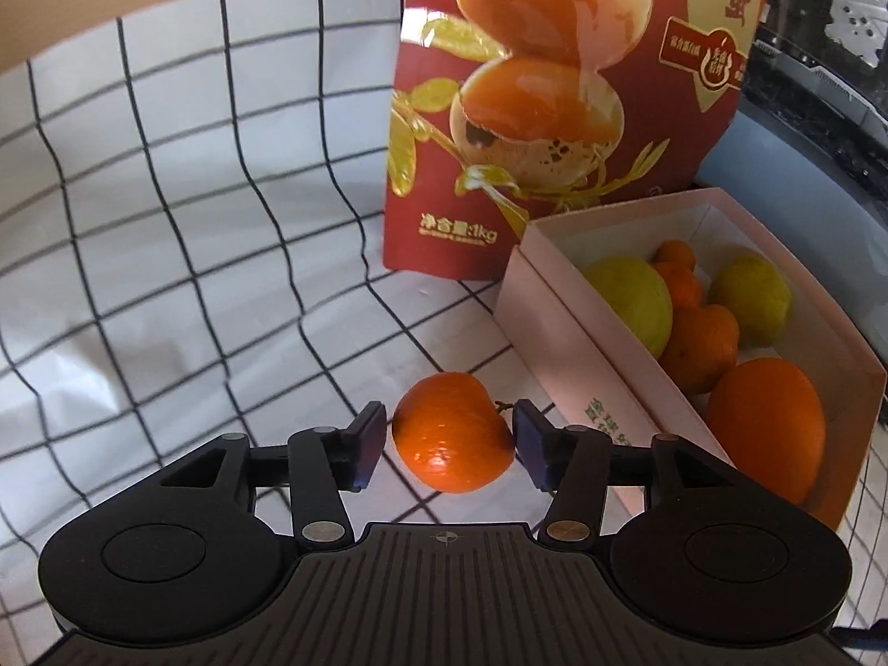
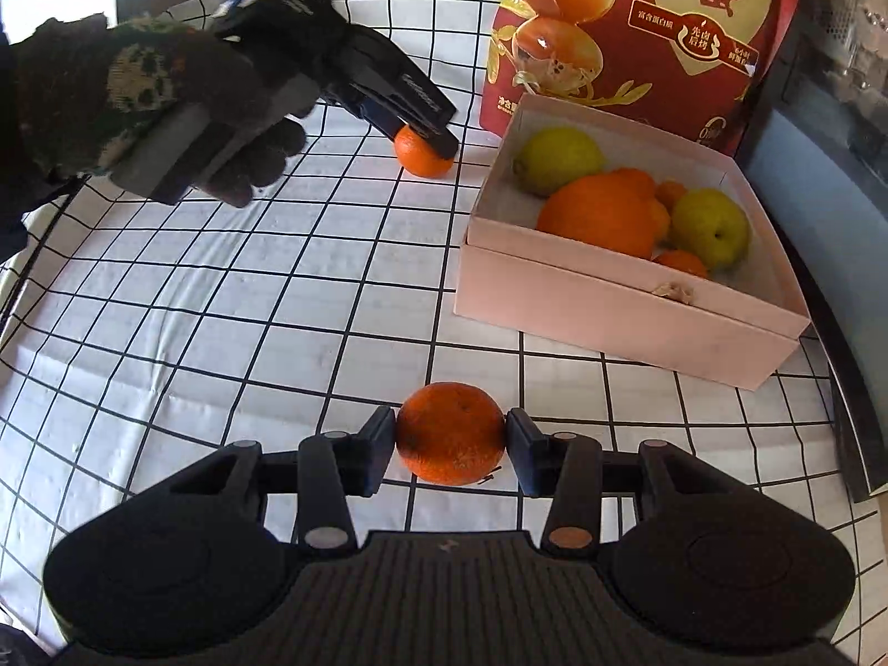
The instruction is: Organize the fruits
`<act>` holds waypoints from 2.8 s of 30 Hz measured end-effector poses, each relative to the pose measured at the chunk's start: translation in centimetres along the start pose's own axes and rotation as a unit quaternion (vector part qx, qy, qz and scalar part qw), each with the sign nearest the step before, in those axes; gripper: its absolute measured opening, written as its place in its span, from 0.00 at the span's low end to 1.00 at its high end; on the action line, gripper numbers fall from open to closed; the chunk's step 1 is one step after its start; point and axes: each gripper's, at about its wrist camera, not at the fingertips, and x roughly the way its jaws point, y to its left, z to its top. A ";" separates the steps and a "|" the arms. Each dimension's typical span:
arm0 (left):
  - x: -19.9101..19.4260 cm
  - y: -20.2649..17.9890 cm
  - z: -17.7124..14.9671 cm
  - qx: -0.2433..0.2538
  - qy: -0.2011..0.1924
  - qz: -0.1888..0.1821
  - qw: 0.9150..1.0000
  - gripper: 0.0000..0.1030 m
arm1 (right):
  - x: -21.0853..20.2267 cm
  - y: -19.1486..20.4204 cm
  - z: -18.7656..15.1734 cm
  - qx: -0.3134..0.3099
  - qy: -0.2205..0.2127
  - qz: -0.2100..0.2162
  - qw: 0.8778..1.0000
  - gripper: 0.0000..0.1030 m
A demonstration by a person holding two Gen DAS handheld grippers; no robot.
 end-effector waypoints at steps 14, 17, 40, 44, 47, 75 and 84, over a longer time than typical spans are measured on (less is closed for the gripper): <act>-8.5 0.3 -8.9 -0.122 -0.034 0.018 0.992 0.50 | -0.8 -0.5 0.0 -0.037 -0.036 0.037 0.998 0.42; -11.1 -0.8 -12.2 -0.146 -0.037 0.016 0.989 0.50 | -0.3 0.1 -0.1 -0.057 -0.046 0.052 0.996 0.42; -14.8 -3.5 -19.9 -0.244 -0.011 0.041 0.969 0.50 | 1.6 -1.7 -1.7 -0.044 -0.046 0.065 0.996 0.74; -15.0 -3.4 -20.2 -0.250 -0.012 0.038 0.967 0.50 | 1.0 -1.8 -2.4 -0.063 -0.056 0.039 0.996 0.78; -15.2 -3.3 -20.4 -0.251 -0.013 0.035 0.967 0.50 | 0.9 -2.0 -2.8 -0.062 -0.050 0.027 0.996 0.78; -15.4 -4.2 -21.4 -0.245 0.000 0.007 0.970 0.50 | 1.9 0.7 -1.5 -0.040 -0.048 0.084 0.995 0.43; -15.3 -4.5 -21.3 -0.241 0.002 0.002 0.971 0.50 | 2.3 0.8 -1.8 -0.036 -0.040 0.083 0.995 0.44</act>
